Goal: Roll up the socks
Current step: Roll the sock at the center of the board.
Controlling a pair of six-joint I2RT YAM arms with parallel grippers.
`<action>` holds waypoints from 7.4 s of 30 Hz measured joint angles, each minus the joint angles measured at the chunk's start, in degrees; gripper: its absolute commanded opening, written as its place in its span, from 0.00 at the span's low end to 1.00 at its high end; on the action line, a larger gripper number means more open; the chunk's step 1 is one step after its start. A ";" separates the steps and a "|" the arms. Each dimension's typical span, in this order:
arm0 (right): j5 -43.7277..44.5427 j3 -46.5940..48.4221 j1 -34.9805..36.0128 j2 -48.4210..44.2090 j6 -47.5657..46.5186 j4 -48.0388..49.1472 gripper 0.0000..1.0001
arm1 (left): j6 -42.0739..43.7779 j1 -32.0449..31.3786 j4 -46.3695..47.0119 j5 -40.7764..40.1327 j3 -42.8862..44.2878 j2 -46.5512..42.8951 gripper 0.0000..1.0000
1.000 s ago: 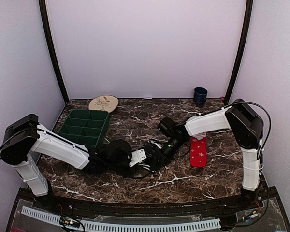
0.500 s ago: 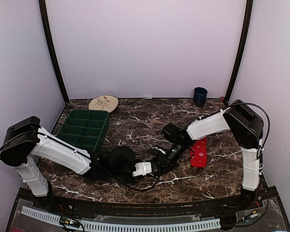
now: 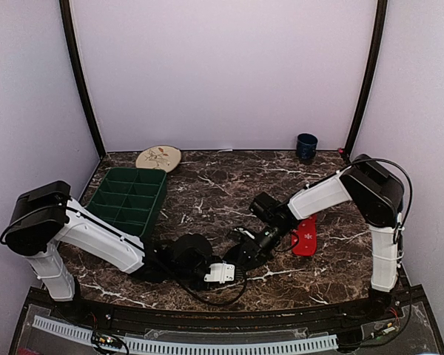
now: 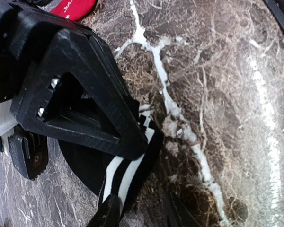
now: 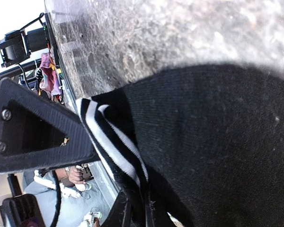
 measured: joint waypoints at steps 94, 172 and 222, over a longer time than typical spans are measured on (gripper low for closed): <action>34.88 -22.14 -4.09 -32.48 3.52 9.07 0.48 | -13.20 11.08 -52.33 40.98 44.39 24.39 0.08; 81.02 -16.31 30.45 -22.34 -31.19 8.63 0.60 | -16.37 19.80 -68.81 63.82 57.13 37.90 0.06; 73.26 -13.09 27.39 -18.80 -32.11 10.12 0.24 | -16.37 20.81 -69.02 65.44 57.00 38.42 0.10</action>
